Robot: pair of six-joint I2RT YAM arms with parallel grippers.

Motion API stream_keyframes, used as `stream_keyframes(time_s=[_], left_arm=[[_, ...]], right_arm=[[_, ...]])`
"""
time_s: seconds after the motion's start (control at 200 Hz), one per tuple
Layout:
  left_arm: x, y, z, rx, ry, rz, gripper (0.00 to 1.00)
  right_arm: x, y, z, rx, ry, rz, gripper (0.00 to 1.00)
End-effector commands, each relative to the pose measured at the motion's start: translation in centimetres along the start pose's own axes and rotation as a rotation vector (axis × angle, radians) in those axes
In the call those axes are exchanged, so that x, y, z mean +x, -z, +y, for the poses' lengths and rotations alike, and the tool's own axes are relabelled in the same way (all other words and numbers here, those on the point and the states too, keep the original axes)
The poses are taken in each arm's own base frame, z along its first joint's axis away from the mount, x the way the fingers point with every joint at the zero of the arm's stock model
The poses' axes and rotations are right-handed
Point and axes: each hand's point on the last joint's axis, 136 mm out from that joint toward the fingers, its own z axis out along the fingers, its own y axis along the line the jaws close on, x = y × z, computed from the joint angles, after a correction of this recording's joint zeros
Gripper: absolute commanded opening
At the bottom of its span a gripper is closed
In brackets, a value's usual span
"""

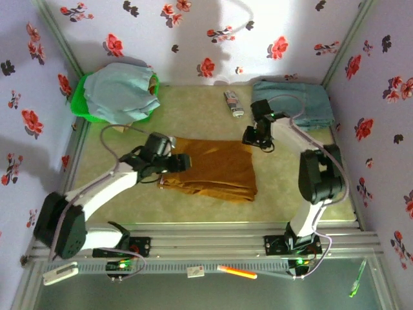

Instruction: Fold and stack the trousers

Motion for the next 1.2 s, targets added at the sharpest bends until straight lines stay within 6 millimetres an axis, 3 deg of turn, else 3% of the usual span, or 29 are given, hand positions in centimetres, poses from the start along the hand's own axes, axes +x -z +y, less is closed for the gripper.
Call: stream_keyframes(time_s=[0.0,0.08,0.165,0.26,0.385,0.535,0.65,0.77,0.905,1.06,1.195], left_arm=[[-0.1,1.3,4.7,-0.143,0.098,0.0,0.83],[0.6,1.1,7.6,-0.198,0.168,0.013,0.84],[1.5,0.3,8.9,-0.216,0.187,0.037,0.85],[2.2,-1.0,9.3,-0.194,0.2,0.055,0.85],[2.9,-2.9,9.2,-0.15,0.21,0.088,0.84],[3.6,-4.1,8.4,-0.069,0.195,0.119,0.83],[4.6,-4.8,8.1,-0.03,0.202,0.147,0.79],[5.7,-5.2,8.2,0.003,0.216,0.16,0.68],[6.4,-5.1,8.2,0.016,0.236,0.163,0.5],[6.7,-4.3,8.2,0.018,0.243,0.153,0.5],[6.9,-3.8,8.4,0.005,0.232,0.158,0.5]], right_arm=[[2.7,2.0,-1.3,-0.009,0.01,0.026,0.59],[4.8,2.0,-1.8,-0.05,-0.001,0.045,0.66],[6.3,2.0,-2.5,-0.067,-0.012,0.06,0.71],[6.5,1.7,-3.7,-0.052,-0.041,0.05,0.72],[5.7,0.6,-3.7,-0.069,-0.072,0.066,0.72],[1.8,-0.6,-5.5,-0.063,-0.21,-0.008,0.73],[-1.4,-1.5,-5.3,-0.105,-0.294,-0.052,0.73],[-6.3,-2.1,-5.9,-0.059,-0.32,-0.107,0.74],[-10.7,-4.5,-7.4,0.021,-0.4,-0.123,0.73],[-12.6,-7.1,-9.0,0.151,-0.389,-0.078,0.71],[-12.9,-8.7,-10.5,0.225,-0.398,-0.047,0.59]])
